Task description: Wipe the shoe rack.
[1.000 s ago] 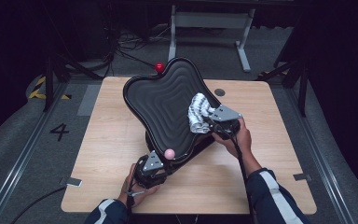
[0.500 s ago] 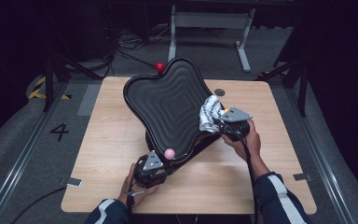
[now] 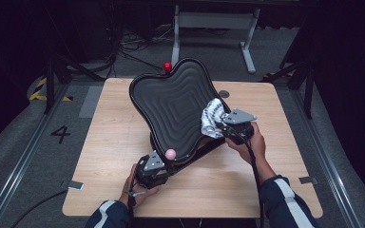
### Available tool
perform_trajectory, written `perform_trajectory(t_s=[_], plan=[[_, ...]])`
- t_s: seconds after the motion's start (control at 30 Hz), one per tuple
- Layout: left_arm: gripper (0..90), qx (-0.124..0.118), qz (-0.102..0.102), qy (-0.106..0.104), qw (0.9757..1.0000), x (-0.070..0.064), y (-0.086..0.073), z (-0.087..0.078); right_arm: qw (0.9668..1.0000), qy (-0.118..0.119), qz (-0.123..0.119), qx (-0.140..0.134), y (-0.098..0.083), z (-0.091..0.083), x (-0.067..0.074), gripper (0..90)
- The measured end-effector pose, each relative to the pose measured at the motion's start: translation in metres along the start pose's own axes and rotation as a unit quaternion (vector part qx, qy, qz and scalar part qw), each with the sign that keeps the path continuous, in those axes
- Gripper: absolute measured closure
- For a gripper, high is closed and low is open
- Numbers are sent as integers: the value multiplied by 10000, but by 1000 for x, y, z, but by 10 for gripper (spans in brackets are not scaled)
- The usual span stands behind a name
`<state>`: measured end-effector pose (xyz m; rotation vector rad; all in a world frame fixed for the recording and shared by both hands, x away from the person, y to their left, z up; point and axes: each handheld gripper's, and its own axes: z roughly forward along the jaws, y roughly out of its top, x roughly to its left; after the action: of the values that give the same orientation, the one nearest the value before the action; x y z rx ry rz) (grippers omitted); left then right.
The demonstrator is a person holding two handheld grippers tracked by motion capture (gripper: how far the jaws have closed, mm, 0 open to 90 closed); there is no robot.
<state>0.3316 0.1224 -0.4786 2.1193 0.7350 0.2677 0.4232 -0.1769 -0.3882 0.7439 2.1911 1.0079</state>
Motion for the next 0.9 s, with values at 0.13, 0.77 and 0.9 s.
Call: perform_trajectory(t_s=[0.13,0.77,0.9], plan=[[712,22,16,17,10000,0,0,0,9996,157,-207,-93,13,5,17,811],[713,-2,36,64,10000,-1,0,0,9919,804,-847,-508,60,18,88,807],[713,-8,-1,54,10000,-1,0,0,9929,688,-847,-473,59,20,76,806]])
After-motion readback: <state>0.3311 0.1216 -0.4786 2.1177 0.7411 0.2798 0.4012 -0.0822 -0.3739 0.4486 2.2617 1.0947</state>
